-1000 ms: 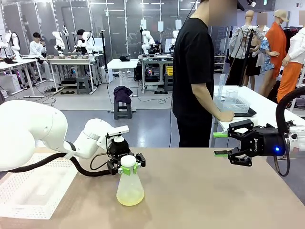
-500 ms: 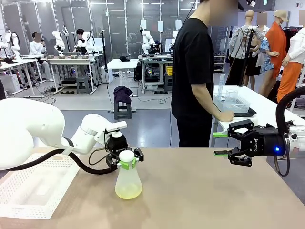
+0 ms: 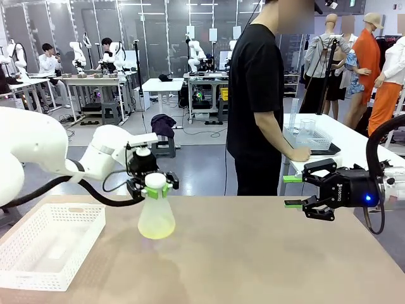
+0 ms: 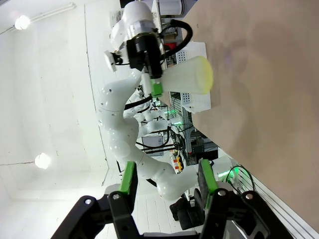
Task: Prepare the solutions needed for the experiment.
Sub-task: When the human places the Big flask in the center of the table, pick up the Big flask and place it in the left Organizing basket.
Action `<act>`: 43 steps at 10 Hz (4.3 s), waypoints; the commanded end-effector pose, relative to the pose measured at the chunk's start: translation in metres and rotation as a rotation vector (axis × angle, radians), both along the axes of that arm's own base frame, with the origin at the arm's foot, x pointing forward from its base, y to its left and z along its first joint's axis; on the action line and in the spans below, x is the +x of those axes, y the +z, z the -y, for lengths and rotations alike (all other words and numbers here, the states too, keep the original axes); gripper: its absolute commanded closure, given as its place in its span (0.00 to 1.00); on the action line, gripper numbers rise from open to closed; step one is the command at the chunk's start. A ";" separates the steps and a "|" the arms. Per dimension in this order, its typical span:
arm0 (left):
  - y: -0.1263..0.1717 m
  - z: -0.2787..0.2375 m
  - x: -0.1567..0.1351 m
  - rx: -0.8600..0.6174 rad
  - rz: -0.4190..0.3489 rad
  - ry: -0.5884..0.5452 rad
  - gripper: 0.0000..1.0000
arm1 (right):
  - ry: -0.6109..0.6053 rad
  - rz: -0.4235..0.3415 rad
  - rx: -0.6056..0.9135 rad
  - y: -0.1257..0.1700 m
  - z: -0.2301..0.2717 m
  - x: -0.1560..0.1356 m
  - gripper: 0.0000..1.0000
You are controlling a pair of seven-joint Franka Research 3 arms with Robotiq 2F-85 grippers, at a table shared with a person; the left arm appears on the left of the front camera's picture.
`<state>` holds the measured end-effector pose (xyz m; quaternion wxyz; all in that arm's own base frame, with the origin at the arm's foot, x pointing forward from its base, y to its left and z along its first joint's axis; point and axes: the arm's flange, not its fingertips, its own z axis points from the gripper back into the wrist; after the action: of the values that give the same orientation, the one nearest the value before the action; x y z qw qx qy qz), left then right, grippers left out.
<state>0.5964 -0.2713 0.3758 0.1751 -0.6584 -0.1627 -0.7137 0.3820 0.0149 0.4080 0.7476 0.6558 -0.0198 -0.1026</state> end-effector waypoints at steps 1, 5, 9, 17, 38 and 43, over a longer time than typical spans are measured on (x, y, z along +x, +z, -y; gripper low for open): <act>0.042 -0.024 -0.012 -0.024 -0.036 0.019 1.00 | -0.005 0.005 0.005 0.001 0.000 0.000 0.37; 0.114 -0.125 -0.010 0.005 0.082 0.227 1.00 | -0.005 0.005 0.005 0.001 0.000 0.000 0.37; 0.123 -0.266 -0.007 -0.059 0.073 0.505 1.00 | -0.005 0.005 0.005 0.001 0.000 0.000 0.37; 0.019 -0.395 -0.031 -0.231 -0.082 0.723 1.00 | -0.005 0.005 0.005 0.001 0.000 0.000 0.37; -0.099 -0.331 -0.020 0.000 -0.018 0.699 0.59 | -0.005 0.005 0.005 0.001 0.000 0.000 0.37; -0.099 -0.338 -0.028 0.033 0.000 0.734 0.17 | -0.005 0.005 0.005 0.001 0.000 0.000 0.37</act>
<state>0.5803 0.0658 0.2745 0.4180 -0.5687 -0.3793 -0.5983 0.3821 0.0151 0.4080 0.7480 0.6554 -0.0198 -0.1024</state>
